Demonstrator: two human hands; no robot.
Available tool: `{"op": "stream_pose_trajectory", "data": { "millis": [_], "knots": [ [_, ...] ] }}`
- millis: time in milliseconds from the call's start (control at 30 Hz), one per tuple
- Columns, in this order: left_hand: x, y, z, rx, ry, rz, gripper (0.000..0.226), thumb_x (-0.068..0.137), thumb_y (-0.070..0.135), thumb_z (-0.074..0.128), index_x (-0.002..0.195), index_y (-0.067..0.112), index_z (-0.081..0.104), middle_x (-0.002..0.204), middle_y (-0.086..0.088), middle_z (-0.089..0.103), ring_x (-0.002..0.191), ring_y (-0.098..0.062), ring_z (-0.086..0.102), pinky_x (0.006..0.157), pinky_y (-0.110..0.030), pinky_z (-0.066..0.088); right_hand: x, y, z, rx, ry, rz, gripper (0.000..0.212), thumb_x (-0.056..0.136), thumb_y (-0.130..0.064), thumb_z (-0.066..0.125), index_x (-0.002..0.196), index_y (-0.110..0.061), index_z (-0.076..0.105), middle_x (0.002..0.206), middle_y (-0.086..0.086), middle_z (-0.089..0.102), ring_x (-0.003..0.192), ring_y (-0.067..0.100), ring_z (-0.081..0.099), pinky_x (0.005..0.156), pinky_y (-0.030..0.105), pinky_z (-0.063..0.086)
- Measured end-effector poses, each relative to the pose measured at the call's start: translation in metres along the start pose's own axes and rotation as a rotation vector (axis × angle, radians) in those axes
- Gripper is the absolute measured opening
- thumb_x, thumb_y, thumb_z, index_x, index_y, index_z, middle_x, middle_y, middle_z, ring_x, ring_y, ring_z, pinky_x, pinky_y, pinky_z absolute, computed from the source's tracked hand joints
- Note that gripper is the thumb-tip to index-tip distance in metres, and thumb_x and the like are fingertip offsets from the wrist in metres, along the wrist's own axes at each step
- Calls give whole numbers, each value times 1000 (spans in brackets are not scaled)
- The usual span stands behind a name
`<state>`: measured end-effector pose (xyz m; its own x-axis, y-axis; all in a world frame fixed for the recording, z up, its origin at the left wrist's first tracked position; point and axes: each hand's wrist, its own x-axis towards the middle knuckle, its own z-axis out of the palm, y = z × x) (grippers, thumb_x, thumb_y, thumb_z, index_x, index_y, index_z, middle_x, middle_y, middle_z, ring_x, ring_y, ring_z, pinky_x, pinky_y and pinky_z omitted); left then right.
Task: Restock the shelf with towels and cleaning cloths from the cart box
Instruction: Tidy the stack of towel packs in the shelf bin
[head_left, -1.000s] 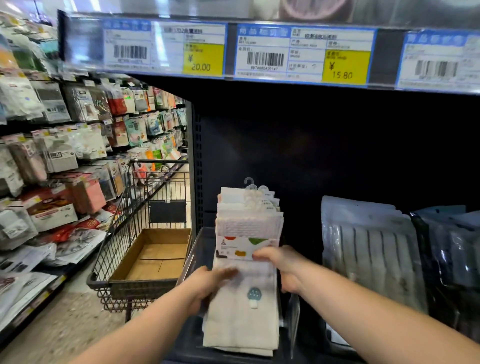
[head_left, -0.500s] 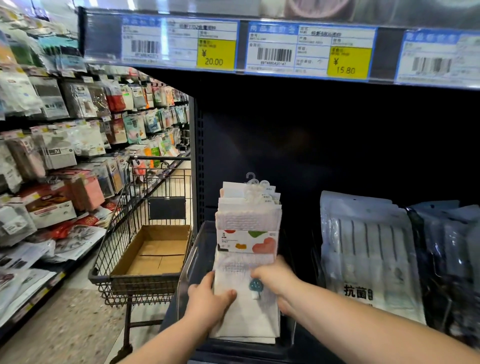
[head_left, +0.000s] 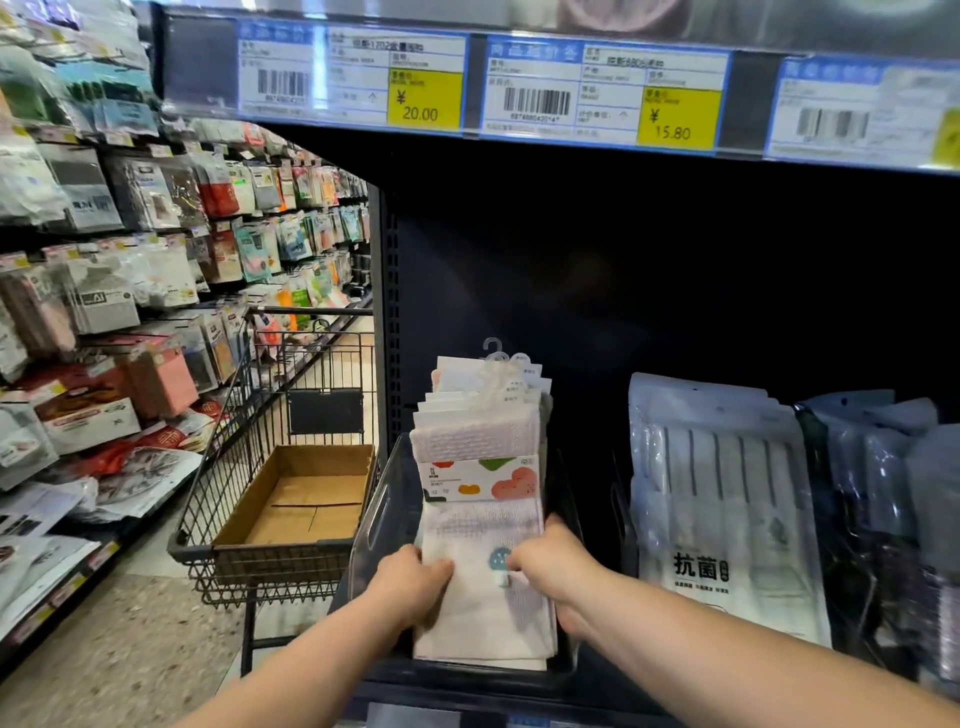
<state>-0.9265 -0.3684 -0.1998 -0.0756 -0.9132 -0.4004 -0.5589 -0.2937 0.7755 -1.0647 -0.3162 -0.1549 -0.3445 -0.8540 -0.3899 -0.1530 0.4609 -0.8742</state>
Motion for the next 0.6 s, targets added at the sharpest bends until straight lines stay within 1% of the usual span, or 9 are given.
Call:
{"op": "stream_pose_trajectory", "data": {
  "millis": [67,167,233,300,333,400,433,533,600],
  "knots": [
    [3,-2,-1,-102,-3,45,68,77,37,62,138,15,40,131,-11,53,111,-29,59,92,-42,53,-2,3,2,-25,-4,-14,53,86,3,47,135,-17,38,116,4,55,100,19,53,66,24,48],
    [3,5,-2,-193,3,123,80,82,30,65,149,17,23,146,-9,41,124,-29,51,102,-44,46,-1,10,8,-60,10,-12,60,86,-2,49,141,-19,32,129,6,53,111,22,53,85,32,51],
    [6,12,-2,-276,-12,144,77,88,28,62,151,18,18,147,-8,42,126,-28,49,105,-43,43,1,11,10,-62,35,21,66,85,-3,53,144,-15,27,134,9,49,114,23,51,88,30,48],
    [15,18,-3,-305,-26,187,70,89,38,60,148,19,27,141,-8,51,121,-28,54,105,-47,43,3,9,12,-31,60,83,75,84,-5,57,148,-10,18,137,13,46,119,26,48,95,32,42],
    [31,14,-2,-371,-34,196,75,84,49,62,146,20,31,138,-7,54,120,-28,55,104,-48,43,4,8,13,-5,68,109,78,84,-6,58,148,-8,15,137,14,45,120,27,47,95,33,40],
    [53,10,2,-511,-76,162,102,63,71,68,145,20,33,137,-7,55,120,-29,56,103,-51,43,8,8,16,47,88,145,76,83,-7,59,146,-5,18,133,15,46,111,27,48,89,33,39],
    [57,10,2,-570,-119,140,104,61,73,69,143,18,35,137,-8,55,120,-30,55,103,-52,43,10,8,17,61,97,158,72,83,-6,59,144,-4,21,130,15,48,104,26,48,85,31,39],
    [19,34,-7,-685,-195,124,60,89,46,56,137,11,42,133,-12,56,122,-34,52,107,-53,38,14,8,21,130,119,193,56,79,-2,62,130,-2,40,116,15,56,102,28,55,87,32,45],
    [18,37,-6,-717,-198,111,56,93,40,52,139,10,40,133,-14,55,123,-35,51,109,-53,36,18,9,23,201,128,216,53,74,-1,63,123,-2,44,113,17,59,103,32,59,90,40,51]
  ]
}}
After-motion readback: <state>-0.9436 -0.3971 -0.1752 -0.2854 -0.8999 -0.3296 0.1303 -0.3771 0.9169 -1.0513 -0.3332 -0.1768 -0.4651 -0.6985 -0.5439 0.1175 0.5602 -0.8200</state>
